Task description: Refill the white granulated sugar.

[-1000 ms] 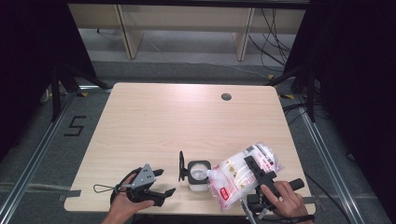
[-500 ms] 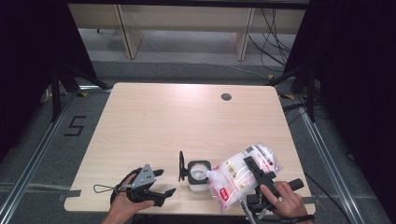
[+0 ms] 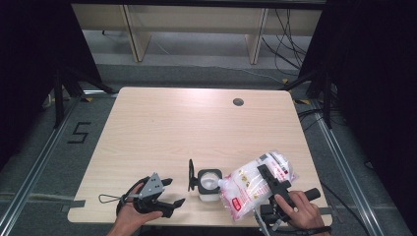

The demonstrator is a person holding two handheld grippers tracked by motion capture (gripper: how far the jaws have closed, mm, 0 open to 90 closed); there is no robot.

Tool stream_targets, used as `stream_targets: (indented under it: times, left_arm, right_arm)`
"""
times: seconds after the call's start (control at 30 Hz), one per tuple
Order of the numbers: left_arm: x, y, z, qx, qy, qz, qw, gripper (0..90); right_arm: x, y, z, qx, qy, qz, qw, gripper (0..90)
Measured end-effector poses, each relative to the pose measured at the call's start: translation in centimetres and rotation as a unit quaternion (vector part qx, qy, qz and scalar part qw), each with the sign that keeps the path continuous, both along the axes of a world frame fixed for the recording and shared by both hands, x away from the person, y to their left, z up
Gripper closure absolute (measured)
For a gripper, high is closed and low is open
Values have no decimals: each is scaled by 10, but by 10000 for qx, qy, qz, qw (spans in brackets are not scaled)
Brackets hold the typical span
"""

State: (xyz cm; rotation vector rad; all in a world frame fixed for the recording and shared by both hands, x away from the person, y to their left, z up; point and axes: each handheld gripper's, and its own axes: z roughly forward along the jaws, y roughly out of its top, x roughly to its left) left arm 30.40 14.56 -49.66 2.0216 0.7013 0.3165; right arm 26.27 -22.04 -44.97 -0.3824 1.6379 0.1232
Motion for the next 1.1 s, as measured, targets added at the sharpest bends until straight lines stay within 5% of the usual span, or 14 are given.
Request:
stream_targets:
  times: [0.13,0.27,0.37,0.53,0.57,0.8,1.0,1.07,1.1]
  left_arm:
    - [-1,-1,0,-74,29,22,10000,203]
    - [0,0,0,-4,1,-18,10000,203]
    - [0,-1,0,-64,20,17,10000,203]
    - [0,1,1,109,-7,-10,9999,203]
    - [-1,-1,0,-44,33,17,10000,203]
    - [-1,-1,0,-76,24,24,10000,203]
    - [0,0,0,-4,-1,6,10000,203]
    - [0,1,1,133,-11,-15,9999,203]
    - [-1,-1,0,-62,32,26,10000,203]
  right_arm:
    - [0,0,2,-112,-62,34,9999,530]
    - [-1,0,0,67,-4,-64,10000,531]
    - [-1,2,2,-154,-119,33,9998,530]
    - [-2,1,1,-6,-24,-38,10000,531]
    - [-2,1,1,-24,-24,-59,10000,531]
    - [0,1,3,-125,-161,114,9997,531]
    - [-2,1,5,-234,-103,-11,9997,531]
    - [-1,1,3,-97,-246,132,9996,531]
    - [-1,1,3,-97,-246,132,9996,531]
